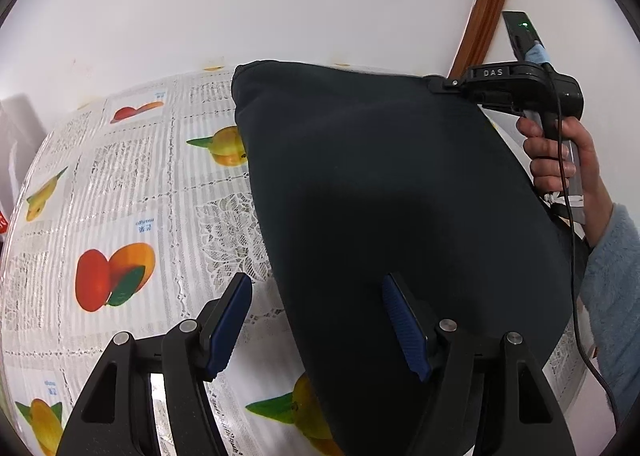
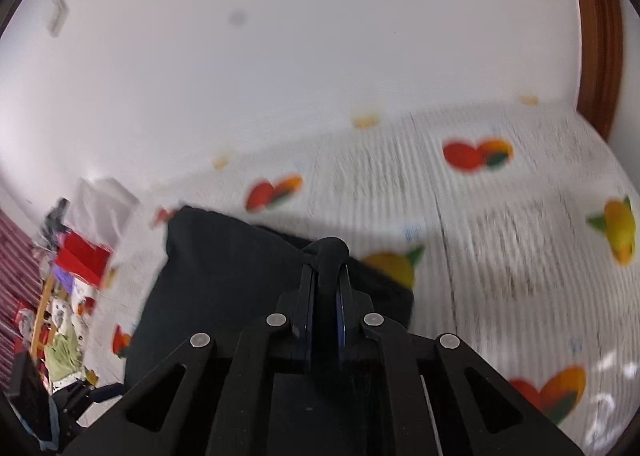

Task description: Fold small clothes

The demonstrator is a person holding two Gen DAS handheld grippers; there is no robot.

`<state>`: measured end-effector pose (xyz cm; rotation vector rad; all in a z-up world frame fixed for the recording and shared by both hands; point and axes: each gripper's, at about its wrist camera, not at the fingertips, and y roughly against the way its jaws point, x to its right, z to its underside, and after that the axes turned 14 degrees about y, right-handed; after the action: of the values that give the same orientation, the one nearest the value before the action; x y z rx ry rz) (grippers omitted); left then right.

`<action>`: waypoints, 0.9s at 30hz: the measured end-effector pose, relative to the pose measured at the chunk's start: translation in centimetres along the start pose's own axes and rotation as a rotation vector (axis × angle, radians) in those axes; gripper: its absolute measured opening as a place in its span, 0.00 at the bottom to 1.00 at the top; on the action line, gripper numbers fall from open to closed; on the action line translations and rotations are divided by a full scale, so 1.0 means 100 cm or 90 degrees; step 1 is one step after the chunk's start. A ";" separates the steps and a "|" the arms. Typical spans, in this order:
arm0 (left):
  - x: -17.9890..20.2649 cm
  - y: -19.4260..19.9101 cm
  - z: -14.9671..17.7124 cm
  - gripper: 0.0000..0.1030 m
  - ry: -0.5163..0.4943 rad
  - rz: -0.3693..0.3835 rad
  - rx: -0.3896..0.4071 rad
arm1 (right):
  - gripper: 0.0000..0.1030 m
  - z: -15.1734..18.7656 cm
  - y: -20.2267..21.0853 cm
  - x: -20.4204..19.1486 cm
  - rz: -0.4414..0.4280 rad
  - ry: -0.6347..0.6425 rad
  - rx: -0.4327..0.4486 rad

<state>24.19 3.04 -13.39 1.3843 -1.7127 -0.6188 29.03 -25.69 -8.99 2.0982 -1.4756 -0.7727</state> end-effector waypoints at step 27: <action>0.001 0.036 0.030 0.63 -0.003 -0.018 0.029 | 0.10 0.086 0.084 -0.006 0.008 -0.054 -0.031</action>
<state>19.72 3.58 -12.13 1.4413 -1.7230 -0.6024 17.33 -28.23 -9.75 2.0409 -1.4978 -0.8944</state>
